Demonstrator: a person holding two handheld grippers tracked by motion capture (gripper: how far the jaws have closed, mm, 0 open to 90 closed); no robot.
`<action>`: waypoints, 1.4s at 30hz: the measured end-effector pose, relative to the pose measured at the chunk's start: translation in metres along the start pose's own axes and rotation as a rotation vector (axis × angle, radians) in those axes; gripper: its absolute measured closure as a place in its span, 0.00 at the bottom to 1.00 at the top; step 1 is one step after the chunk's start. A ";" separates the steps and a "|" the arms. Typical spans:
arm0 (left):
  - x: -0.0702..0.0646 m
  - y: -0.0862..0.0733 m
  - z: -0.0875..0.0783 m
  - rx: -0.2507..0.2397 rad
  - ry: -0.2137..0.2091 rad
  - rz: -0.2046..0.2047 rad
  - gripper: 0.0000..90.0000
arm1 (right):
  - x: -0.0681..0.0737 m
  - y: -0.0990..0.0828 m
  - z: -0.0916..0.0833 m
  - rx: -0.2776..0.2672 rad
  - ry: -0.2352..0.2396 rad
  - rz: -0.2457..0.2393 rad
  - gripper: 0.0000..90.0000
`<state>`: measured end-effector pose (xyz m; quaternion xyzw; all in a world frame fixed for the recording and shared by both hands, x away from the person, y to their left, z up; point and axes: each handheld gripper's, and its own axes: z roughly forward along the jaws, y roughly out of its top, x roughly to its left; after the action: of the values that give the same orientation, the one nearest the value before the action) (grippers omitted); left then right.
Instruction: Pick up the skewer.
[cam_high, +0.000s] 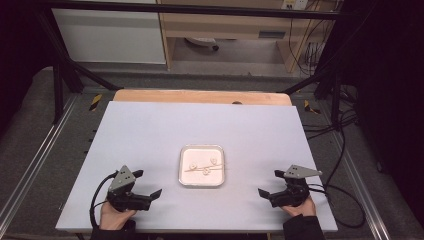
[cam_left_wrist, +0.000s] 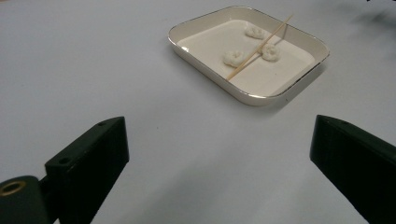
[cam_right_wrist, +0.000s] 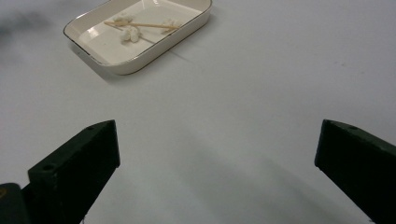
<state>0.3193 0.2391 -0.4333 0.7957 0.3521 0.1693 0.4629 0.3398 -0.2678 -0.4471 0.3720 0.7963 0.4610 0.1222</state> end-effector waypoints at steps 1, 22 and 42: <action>0.000 0.000 0.000 0.000 -0.002 -0.002 0.05 | 0.000 0.000 0.000 0.000 0.000 0.001 0.01; -0.010 0.021 0.017 0.056 0.006 0.077 0.06 | 0.001 0.000 0.001 0.002 0.004 -0.004 0.01; -0.030 0.063 0.060 0.146 -0.019 0.229 0.11 | 0.001 0.000 0.003 0.015 0.008 -0.012 0.01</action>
<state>0.3594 0.1605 -0.4082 0.8637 0.2660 0.1875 0.3848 0.3410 -0.2653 -0.4488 0.3662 0.8026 0.4555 0.1191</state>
